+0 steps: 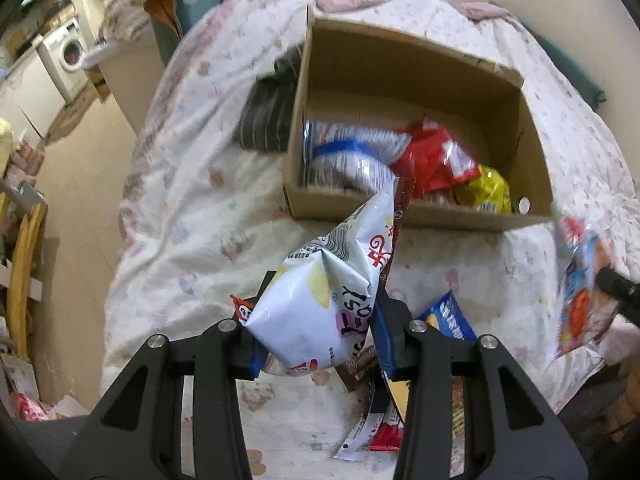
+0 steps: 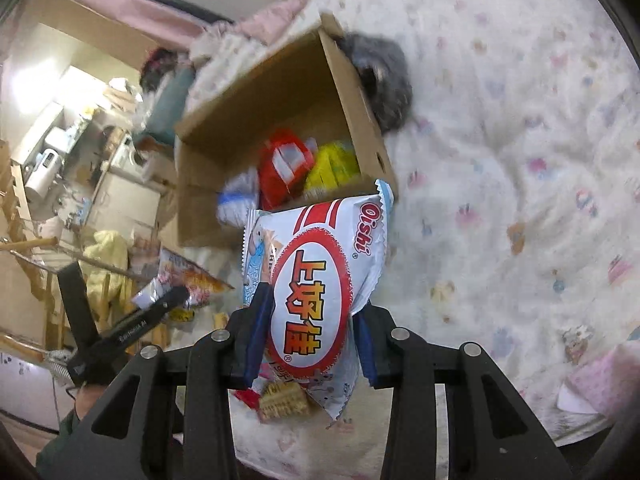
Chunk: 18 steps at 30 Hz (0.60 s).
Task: Organize snacks
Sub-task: 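Lift both held bags and carry them over the box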
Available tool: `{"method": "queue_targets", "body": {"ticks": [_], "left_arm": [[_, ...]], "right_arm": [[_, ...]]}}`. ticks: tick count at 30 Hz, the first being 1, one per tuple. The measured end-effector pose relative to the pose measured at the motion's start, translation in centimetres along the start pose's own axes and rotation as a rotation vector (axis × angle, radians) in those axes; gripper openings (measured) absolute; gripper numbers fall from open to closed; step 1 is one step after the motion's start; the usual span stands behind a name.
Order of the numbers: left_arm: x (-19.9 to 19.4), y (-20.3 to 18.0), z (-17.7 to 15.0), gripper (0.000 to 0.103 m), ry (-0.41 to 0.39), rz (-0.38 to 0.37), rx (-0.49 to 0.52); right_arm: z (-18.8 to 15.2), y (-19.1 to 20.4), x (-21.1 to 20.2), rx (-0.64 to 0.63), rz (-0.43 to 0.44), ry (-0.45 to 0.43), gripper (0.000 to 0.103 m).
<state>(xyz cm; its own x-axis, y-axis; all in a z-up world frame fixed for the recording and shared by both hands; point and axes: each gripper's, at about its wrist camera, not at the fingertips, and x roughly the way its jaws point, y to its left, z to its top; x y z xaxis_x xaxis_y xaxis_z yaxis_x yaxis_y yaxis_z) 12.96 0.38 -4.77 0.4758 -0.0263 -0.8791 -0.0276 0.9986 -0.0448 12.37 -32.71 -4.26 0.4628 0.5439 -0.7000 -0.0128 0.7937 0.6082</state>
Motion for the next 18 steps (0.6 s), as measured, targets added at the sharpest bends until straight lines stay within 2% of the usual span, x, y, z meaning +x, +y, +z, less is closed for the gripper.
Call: {"method": "queue_targets", "body": {"ticks": [7, 12, 18], "left_arm": [[-2.8, 0.0, 2.6, 0.038, -0.093, 0.029, 0.022], [-3.8, 0.6, 5.2, 0.038, -0.12, -0.004, -0.022], [-3.5, 0.2, 7.5, 0.038, -0.139, -0.007, -0.023]], "right_arm": [[2.8, 1.8, -2.1, -0.003, 0.073, -0.111, 0.04], [4.8, 2.8, -1.6, -0.018, 0.076, -0.136, 0.04], [6.5, 3.6, -0.2, -0.037, 0.07, -0.128, 0.04]]}}
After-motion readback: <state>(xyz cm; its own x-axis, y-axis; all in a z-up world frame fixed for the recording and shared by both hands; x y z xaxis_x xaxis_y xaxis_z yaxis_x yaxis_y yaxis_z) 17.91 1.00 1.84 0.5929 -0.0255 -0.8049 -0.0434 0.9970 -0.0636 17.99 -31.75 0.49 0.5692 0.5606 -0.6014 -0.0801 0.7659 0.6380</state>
